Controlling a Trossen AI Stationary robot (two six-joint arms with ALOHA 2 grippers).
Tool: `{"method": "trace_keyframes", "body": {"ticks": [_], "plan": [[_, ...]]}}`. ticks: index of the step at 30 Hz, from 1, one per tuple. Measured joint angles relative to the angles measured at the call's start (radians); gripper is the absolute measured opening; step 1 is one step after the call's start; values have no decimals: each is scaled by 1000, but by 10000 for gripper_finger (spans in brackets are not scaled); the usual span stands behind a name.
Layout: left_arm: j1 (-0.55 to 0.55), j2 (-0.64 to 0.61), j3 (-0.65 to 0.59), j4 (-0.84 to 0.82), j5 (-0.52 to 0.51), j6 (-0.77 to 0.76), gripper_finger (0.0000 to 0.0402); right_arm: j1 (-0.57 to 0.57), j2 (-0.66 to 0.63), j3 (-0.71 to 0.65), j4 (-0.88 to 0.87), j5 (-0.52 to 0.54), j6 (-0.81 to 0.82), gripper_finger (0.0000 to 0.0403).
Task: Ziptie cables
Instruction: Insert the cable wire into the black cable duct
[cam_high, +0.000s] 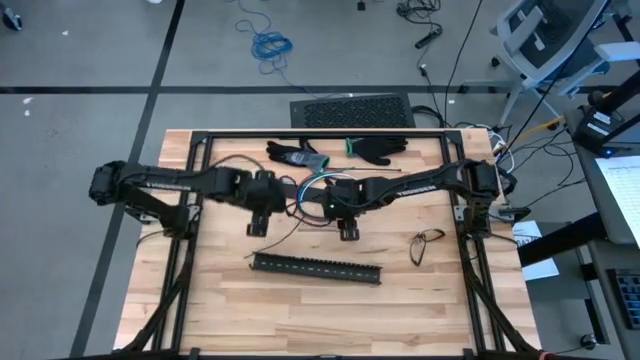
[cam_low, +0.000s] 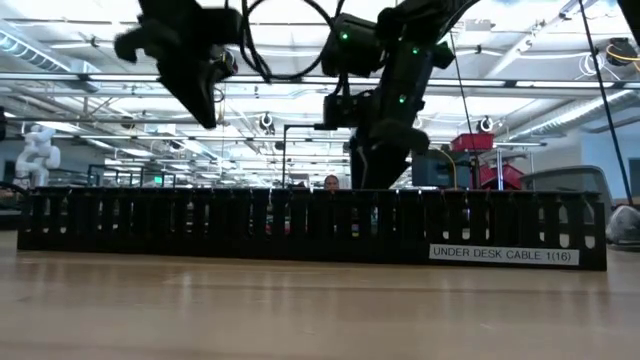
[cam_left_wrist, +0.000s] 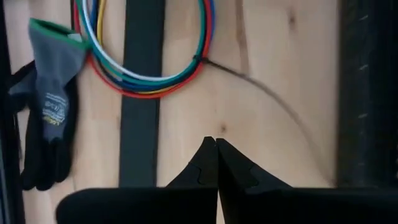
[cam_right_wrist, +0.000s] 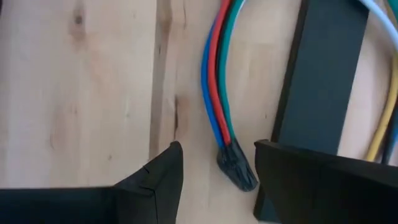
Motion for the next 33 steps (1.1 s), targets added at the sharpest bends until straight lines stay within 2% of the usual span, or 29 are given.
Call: {"method": "trace_keyframes", "body": {"ticks": [5,11,16,22,27,30,33], "plan": [[122,29,-49,50,63,77,0,-4,14,1,-11,-2,25,187],[194,71,-78,172,190,92,0,-21,16,2,9,-1,54,187],[202,117,-79,149,198,93,0,-41,26,-22,13,-5,34,187],[203,136,-79,131,198,96,0,-55,56,-59,47,-104,30,187],[207,134,-79,123,197,94,0,-48,65,-64,60,-104,33,185],[207,134,-79,120,194,93,0,-48,66,-65,61,-110,49,161],[207,134,-79,134,137,92,0,-46,66,-65,59,-117,59,101]]}}
